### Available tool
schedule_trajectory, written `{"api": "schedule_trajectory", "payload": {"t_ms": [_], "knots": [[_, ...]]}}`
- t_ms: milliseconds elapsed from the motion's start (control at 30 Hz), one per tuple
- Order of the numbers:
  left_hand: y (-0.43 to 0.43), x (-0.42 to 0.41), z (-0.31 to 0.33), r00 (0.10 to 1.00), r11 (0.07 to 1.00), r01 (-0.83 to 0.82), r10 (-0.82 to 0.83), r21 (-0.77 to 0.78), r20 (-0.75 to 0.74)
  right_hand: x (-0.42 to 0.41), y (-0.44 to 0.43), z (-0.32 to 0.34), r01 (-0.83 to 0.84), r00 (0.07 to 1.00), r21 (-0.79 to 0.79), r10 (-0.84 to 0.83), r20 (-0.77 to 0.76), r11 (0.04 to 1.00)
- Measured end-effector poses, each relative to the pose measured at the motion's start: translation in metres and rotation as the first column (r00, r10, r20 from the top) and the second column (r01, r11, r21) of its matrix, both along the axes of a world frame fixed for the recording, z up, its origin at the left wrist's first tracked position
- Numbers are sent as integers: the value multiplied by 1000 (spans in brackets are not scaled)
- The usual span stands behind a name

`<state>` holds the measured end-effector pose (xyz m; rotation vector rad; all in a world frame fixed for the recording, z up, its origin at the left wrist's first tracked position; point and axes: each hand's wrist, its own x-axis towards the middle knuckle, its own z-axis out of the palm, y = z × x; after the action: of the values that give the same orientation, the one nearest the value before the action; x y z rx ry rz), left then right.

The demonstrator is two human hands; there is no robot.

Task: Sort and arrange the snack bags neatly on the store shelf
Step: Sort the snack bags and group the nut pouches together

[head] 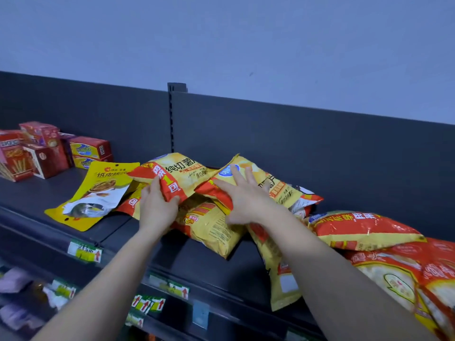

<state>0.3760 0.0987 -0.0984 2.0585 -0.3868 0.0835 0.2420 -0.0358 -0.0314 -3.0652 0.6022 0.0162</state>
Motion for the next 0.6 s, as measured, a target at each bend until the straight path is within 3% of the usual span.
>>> {"api": "schedule_trajectory", "payload": {"t_ms": [167,267,333,400,467,533,600], "knots": [[-9,1,6,996,998,51,-49,-32,69,12,-5,3,-145,910,21,125,396,989],[-13,0,8,984,999,16,-8,-43,176,18,-12,-7,-153,916,22,133,378,988],[-17,-6,13,928,996,50,-19,-74,371,18,-16,-14,-143,911,102,90,403,984],[-26,-14,17,848,983,176,-175,47,501,14,-18,-12,-173,856,206,43,516,963],[-37,-19,19,823,941,169,-299,294,484,5,-28,-8,-153,792,203,-3,610,967],[-43,-22,24,848,903,85,-287,421,445,-9,-47,-6,-24,738,190,-111,665,981],[-48,-30,30,847,909,23,-239,417,474,-28,-73,-9,174,712,184,-253,655,967]]}}
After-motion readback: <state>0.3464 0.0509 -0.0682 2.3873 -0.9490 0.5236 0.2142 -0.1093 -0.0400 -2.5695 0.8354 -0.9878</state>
